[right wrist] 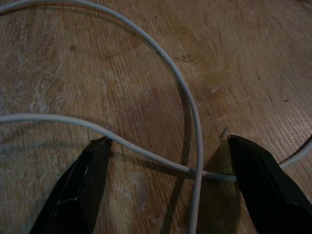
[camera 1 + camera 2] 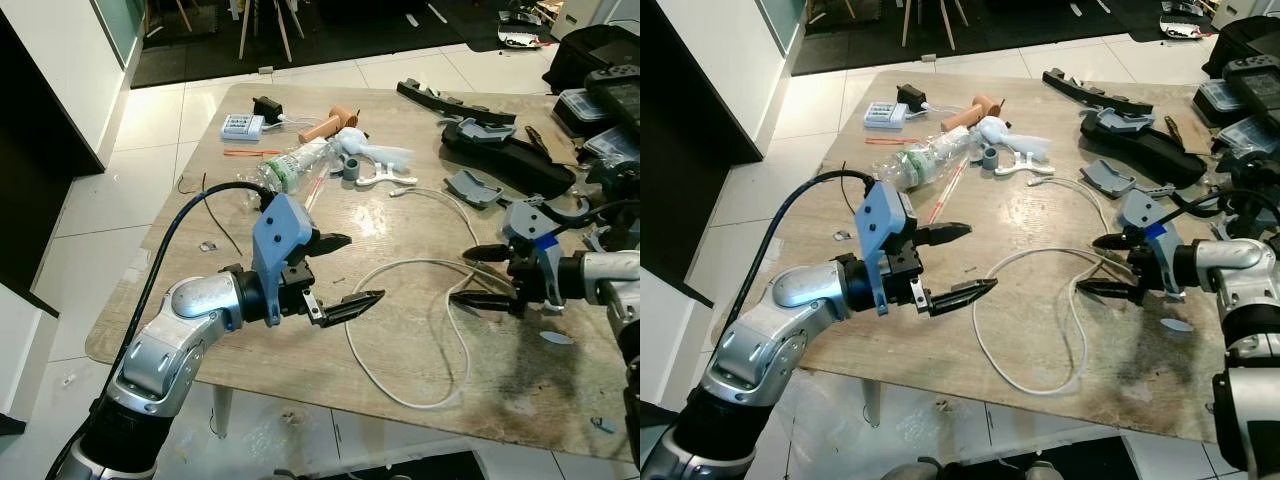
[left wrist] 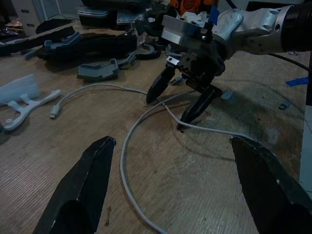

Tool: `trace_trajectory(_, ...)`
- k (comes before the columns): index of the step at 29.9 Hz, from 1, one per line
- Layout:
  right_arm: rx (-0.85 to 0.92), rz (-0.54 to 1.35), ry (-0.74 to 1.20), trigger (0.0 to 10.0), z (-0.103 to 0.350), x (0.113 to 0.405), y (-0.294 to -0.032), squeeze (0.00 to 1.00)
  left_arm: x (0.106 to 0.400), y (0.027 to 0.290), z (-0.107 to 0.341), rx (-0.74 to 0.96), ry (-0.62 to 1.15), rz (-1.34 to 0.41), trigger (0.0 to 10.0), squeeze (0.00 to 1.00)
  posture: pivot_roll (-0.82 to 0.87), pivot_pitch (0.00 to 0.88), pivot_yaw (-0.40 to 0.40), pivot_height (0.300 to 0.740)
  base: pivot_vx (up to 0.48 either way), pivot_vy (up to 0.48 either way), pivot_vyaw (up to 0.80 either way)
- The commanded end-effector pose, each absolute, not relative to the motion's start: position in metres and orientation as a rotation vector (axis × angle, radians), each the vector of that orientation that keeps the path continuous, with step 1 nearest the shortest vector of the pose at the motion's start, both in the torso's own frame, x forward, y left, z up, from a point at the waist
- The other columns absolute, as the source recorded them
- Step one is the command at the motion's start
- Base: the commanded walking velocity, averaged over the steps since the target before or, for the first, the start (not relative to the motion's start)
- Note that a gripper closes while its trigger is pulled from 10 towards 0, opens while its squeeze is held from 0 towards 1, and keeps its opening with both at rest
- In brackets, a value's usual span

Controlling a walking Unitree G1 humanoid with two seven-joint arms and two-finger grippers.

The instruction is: Picking trash to rubbish bin

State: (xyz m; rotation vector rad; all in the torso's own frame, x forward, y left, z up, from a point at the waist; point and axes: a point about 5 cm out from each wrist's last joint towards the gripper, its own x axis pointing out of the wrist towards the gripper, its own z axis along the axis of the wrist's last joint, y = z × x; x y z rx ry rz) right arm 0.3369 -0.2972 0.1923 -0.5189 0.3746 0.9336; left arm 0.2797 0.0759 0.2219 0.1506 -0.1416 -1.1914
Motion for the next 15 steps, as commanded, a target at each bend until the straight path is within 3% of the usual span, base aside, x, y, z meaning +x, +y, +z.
trace_trajectory(1,-0.511,0.964,0.643,10.0,0.1504,0.3172,-0.3086,0.00,0.2759,0.0771,0.2221,0.162,-0.135,-1.214,10.0,0.00,0.00,0.239,0.109,0.740,0.000,0.000,0.00)
trace_trajectory(2,-0.514,0.965,0.648,10.0,0.1504,0.3170,-0.3088,0.00,0.2757,0.0771,0.2221,0.163,-0.135,-1.215,10.0,0.00,0.00,0.239,0.109,0.740,0.000,0.000,0.00)
trace_trajectory(3,-0.508,0.966,0.650,4.7,0.1505,0.3168,-0.3090,0.00,0.2757,0.0770,0.2221,0.163,-0.134,-1.215,10.0,0.00,0.00,0.234,0.108,0.740,0.000,0.000,0.00)
trace_trajectory(4,-0.502,0.965,0.652,4.7,0.1505,0.3167,-0.3091,0.00,0.2757,0.0769,0.2220,0.163,-0.134,-1.215,10.0,0.00,0.00,0.234,0.108,0.740,0.000,0.000,0.00)
trace_trajectory(5,-0.495,0.963,0.658,0.0,0.1504,0.3163,-0.3099,0.00,0.2761,0.0769,0.2221,0.164,-0.135,-1.211,10.0,0.00,0.00,0.232,0.108,0.740,0.000,0.000,0.00)
trace_trajectory(15,-0.477,0.974,0.691,0.0,0.1497,0.3145,-0.3114,0.00,0.2770,0.0764,0.2221,0.168,-0.137,-1.208,10.0,0.00,-0.01,0.229,0.108,0.740,0.000,0.000,0.00)
